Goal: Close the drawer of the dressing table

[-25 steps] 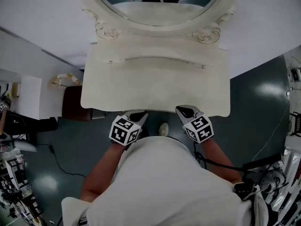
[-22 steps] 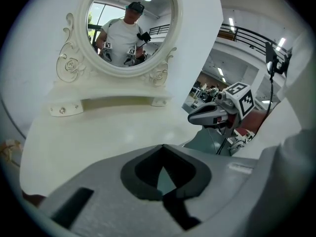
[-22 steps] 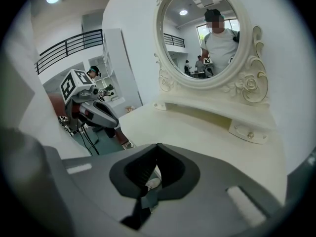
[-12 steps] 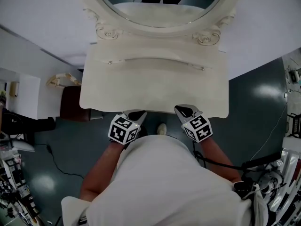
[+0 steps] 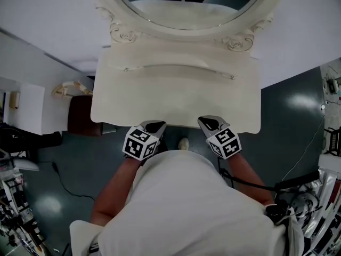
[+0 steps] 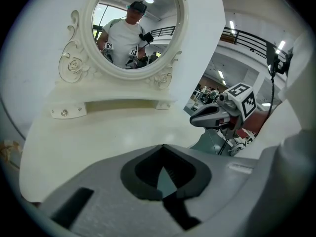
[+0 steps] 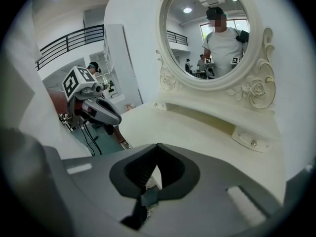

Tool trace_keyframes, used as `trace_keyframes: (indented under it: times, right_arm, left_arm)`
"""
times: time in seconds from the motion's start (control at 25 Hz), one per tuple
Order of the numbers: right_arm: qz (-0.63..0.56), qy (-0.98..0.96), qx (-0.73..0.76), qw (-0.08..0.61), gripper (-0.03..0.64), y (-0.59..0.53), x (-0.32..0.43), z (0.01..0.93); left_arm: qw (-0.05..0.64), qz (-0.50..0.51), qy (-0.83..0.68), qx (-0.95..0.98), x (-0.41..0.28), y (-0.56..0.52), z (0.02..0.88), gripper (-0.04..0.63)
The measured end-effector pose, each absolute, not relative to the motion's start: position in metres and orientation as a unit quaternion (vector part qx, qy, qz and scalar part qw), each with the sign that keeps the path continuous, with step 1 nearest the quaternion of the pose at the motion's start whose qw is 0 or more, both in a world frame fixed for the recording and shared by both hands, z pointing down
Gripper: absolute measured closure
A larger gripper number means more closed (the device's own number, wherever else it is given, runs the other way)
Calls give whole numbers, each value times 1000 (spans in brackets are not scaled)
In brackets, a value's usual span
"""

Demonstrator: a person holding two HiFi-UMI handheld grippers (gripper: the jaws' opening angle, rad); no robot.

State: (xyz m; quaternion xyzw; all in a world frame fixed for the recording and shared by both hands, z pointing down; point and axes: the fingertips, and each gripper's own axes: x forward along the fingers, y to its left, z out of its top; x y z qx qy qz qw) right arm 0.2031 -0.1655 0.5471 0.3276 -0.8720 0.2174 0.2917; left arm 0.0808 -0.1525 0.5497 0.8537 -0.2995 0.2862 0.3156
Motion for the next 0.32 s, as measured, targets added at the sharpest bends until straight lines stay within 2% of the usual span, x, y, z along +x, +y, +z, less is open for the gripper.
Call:
trace_keyframes:
  times: [0.32]
  right_arm:
    - [216, -867, 334, 300, 618, -183, 188, 545]
  left_arm:
    - [316, 283, -293, 857, 64, -173, 548, 592]
